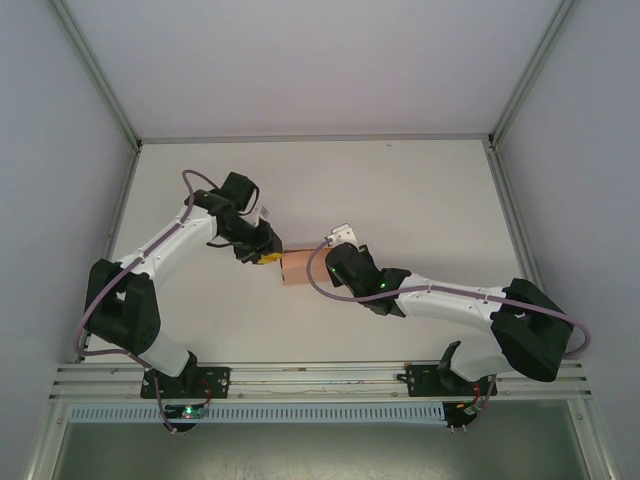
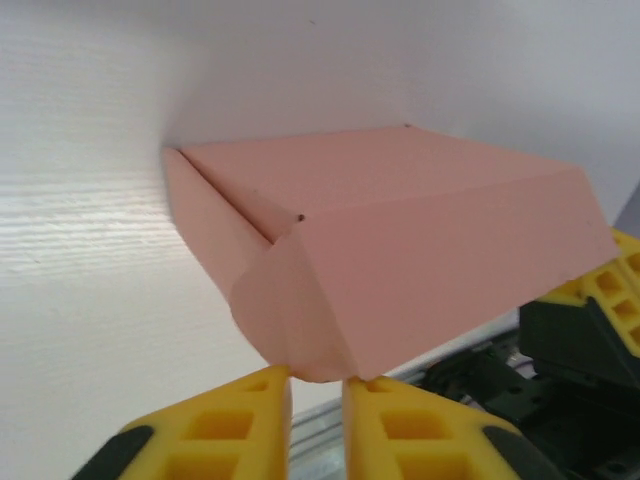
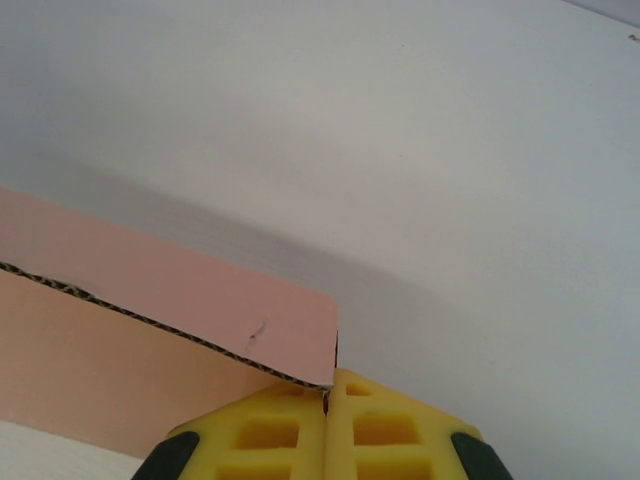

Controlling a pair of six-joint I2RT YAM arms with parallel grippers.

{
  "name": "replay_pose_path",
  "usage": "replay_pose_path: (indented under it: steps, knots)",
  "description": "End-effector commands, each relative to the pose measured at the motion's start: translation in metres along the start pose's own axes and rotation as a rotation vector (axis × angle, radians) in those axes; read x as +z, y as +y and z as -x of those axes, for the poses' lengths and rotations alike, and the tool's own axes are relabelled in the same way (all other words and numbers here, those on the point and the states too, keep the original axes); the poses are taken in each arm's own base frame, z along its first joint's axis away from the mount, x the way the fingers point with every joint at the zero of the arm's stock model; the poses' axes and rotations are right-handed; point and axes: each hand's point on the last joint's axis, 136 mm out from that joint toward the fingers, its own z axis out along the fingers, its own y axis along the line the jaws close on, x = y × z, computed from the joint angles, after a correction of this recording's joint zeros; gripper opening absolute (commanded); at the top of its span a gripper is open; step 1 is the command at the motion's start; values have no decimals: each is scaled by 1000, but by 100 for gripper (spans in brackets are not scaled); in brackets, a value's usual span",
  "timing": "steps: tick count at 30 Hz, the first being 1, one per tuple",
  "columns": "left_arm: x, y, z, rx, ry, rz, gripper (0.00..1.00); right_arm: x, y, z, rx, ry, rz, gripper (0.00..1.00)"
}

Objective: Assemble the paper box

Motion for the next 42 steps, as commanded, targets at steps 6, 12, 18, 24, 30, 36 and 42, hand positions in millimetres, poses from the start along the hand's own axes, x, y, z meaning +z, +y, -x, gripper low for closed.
replay_pose_path:
  steps: [6, 12, 18, 24, 30, 36, 42]
  knots:
    - [-11, 0, -5, 264, -95, 132, 43, -1, 2, -46, -105, 173, 34, 0]
    - [-26, 6, -7, 634, -230, 387, 42, -4, 1, -43, -95, 175, 44, 0]
    - [-19, 12, -12, 749, -222, 465, 43, -5, 2, -40, -95, 176, 54, 0]
    - [6, 17, -23, 841, -149, 548, 43, -4, 3, -41, -93, 185, 58, 0]
    - [4, 18, -14, 836, -175, 592, 34, -5, 2, -43, -93, 184, 63, 0]
    - [3, 20, -8, 856, -180, 632, 29, -7, 1, -39, -91, 174, 67, 0]
    - [9, 20, -10, 860, -169, 613, 29, -6, 3, -41, -92, 178, 79, 0]
